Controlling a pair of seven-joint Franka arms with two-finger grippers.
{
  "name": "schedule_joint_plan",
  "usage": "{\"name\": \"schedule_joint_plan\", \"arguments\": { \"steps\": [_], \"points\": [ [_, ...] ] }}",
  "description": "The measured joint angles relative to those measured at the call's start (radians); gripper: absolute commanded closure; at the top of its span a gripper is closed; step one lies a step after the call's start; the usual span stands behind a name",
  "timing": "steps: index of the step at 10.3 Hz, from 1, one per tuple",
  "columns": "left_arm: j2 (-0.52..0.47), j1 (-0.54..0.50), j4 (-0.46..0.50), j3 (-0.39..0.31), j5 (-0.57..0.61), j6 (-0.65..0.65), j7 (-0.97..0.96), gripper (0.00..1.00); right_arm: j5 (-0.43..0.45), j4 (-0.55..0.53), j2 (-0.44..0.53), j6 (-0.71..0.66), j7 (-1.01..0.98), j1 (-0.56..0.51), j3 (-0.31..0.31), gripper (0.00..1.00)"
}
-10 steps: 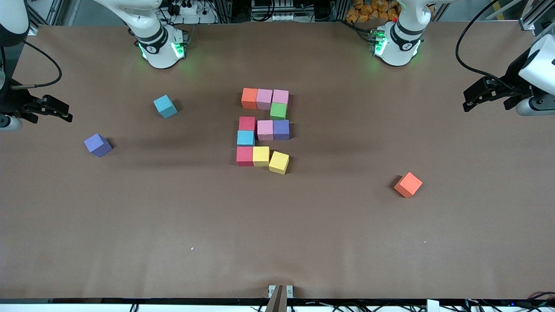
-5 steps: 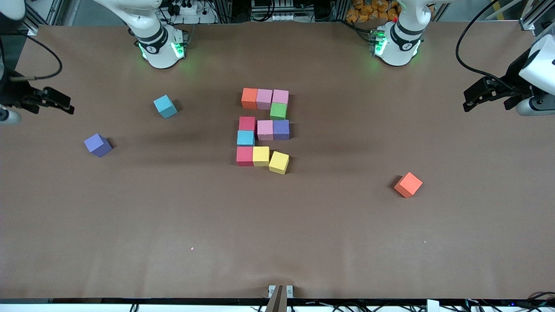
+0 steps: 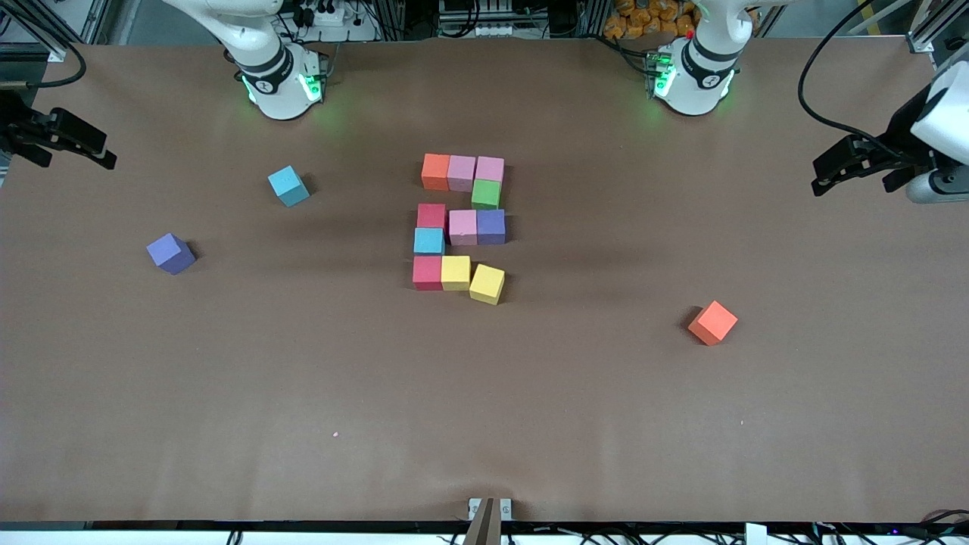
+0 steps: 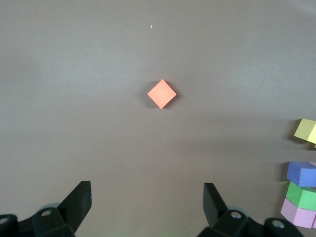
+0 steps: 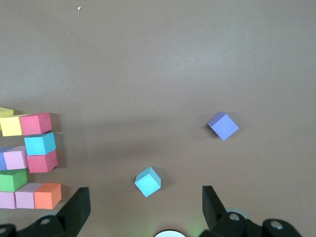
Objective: Form number 2 with 11 blocks
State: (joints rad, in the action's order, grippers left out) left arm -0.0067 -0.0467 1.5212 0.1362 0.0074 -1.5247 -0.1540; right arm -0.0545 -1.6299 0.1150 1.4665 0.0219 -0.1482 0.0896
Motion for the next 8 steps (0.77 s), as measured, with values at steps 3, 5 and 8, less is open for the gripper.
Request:
{"name": "schedule_joint_plan", "arguments": {
  "steps": [3, 5, 8],
  "points": [
    [0.0, -0.007, 0.0, 0.0, 0.0, 0.0, 0.0, 0.0, 0.0, -0.002, 0.0, -0.001, 0.013, -0.002, 0.024, 0.0],
    [0.0, -0.007, 0.0, 0.001, 0.0, 0.0, 0.0, 0.0, 0.0, -0.006, 0.0, -0.005, 0.013, 0.002, 0.028, 0.0],
    [0.0, -0.006, 0.0, 0.003, 0.0, 0.0, 0.0, 0.0, 0.001, -0.007, 0.0, -0.006, 0.014, 0.122, -0.085, 0.0]
  ]
}}
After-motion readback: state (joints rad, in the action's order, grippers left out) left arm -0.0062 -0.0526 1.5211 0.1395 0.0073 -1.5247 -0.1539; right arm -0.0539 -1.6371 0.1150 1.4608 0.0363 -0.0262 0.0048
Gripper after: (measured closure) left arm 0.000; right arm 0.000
